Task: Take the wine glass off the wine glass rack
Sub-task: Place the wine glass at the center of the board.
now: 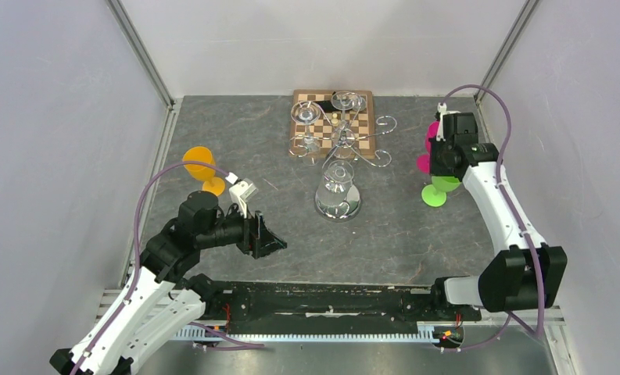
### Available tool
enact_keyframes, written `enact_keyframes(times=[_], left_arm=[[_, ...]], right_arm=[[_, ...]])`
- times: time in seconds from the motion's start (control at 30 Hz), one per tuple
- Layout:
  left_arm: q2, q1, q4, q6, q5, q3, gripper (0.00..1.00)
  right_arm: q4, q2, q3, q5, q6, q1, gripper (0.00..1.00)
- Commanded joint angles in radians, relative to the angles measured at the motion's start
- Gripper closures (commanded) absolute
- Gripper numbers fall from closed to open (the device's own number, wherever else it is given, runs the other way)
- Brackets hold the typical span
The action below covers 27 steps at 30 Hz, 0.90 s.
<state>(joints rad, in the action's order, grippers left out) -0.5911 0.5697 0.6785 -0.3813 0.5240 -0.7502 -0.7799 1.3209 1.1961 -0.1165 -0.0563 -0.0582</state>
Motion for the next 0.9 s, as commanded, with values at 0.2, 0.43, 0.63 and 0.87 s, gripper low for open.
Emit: enact_keyframes(times=[0.2, 0.43, 0.63, 0.87], left_arm=[[-0.001, -0.002, -0.030, -0.024, -0.019, -0.003, 0.27], [-0.009, -0.001, -0.030, -0.024, -0.021, -0.002, 0.27], [-0.011, -0.002, -0.030, -0.024, -0.021, -0.002, 0.27], [-0.019, -0.001, -0.034, -0.024, -0.028, -0.003, 0.27]], right_arm=[[0.077, 0.080, 0.065, -0.028, 0.010, 0.043, 1.00], [0.087, 0.086, 0.051, -0.038, 0.016, 0.044, 0.99], [0.078, 0.078, 0.075, -0.057, 0.010, 0.044, 0.71], [0.044, 0.044, 0.193, -0.066, 0.008, 0.044, 0.52]])
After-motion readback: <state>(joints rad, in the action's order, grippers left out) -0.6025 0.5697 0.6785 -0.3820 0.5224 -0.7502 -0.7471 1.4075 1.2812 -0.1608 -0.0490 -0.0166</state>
